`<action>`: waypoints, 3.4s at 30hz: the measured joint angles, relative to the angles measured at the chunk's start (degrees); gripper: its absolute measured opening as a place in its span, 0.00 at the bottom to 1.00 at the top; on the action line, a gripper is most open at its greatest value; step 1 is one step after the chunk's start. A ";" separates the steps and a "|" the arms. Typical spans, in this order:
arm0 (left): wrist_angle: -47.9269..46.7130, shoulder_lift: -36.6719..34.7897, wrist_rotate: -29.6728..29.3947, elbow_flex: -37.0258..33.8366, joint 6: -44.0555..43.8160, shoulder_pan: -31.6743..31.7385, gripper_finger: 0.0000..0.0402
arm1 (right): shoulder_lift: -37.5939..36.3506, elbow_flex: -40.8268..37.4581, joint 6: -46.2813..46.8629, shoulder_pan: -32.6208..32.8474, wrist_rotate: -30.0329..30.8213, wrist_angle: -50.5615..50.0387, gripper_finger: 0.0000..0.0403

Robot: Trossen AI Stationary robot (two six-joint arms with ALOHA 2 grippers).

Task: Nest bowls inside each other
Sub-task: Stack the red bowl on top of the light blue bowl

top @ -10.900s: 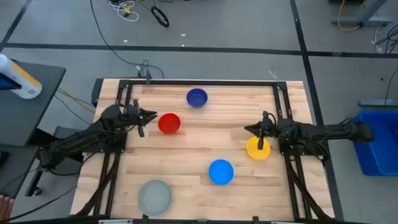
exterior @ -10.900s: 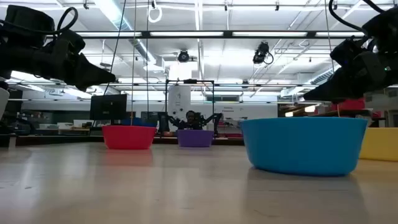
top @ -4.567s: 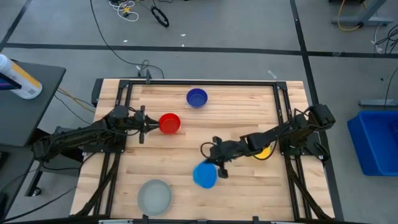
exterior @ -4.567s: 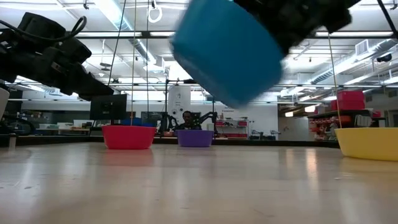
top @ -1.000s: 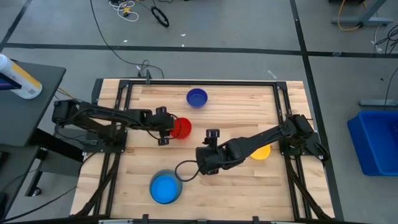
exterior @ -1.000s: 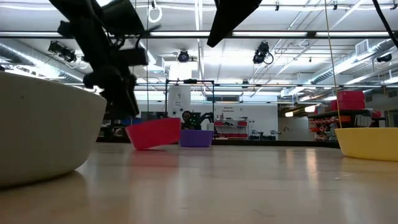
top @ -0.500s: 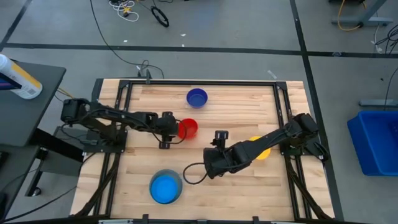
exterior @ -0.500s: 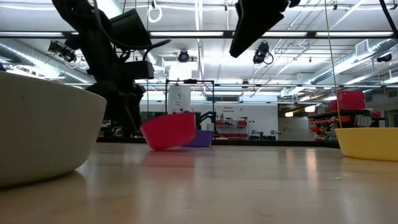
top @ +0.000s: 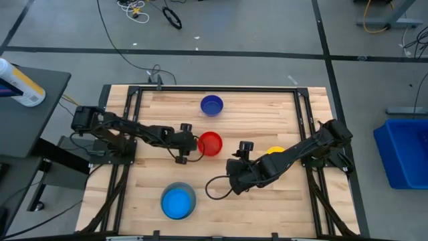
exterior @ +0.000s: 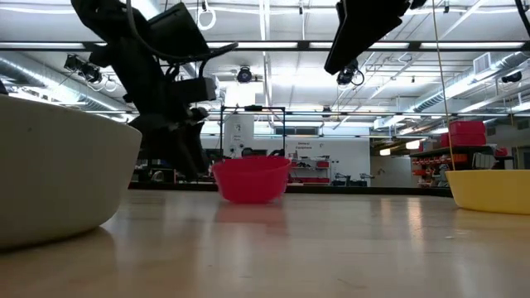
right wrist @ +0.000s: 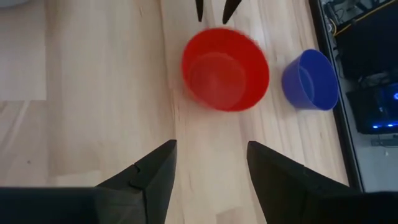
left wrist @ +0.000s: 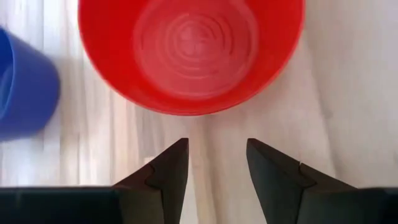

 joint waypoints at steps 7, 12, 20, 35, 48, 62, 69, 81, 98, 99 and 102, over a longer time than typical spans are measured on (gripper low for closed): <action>3.60 0.00 -2.84 0.31 2.68 -2.51 0.43 | -0.14 0.00 0.05 0.28 0.43 0.27 0.50; 3.94 0.00 -3.19 0.31 4.75 -5.04 0.43 | -0.12 0.00 0.37 0.31 0.42 0.23 0.51; 8.82 0.00 -6.53 0.33 9.10 -8.17 0.43 | -0.12 0.00 0.35 0.33 0.42 0.21 0.50; 10.47 2.82 0.08 0.94 10.79 -4.25 0.43 | -0.08 0.02 0.01 0.32 -0.02 0.19 0.50; 4.62 13.55 -6.29 9.55 12.96 -4.15 0.31 | -0.04 0.07 -0.07 0.52 -0.04 -0.12 0.49; -8.18 10.27 -16.36 9.38 1.59 -10.59 0.01 | -1.91 -5.01 -4.28 4.42 3.21 7.21 0.44; -11.07 -4.34 -18.41 3.73 -5.66 -16.74 0.01 | -22.43 -24.80 -11.73 6.25 4.80 28.82 0.41; -20.88 -13.46 -17.87 2.87 -12.80 -22.13 0.01 | -72.13 -72.62 -23.04 2.32 -19.74 75.51 0.32; -39.10 -12.90 -11.12 14.82 -33.33 -40.81 0.01 | -82.89 -84.89 -15.22 0.83 -16.57 73.25 0.27; -39.11 -12.90 -11.11 15.52 -34.39 -41.91 0.01 | -82.92 -84.91 -15.24 0.83 -16.57 73.25 0.27; -38.95 -12.87 -11.61 16.37 -38.19 -45.15 0.01 | -82.89 -84.90 -15.26 0.83 -16.57 72.96 0.27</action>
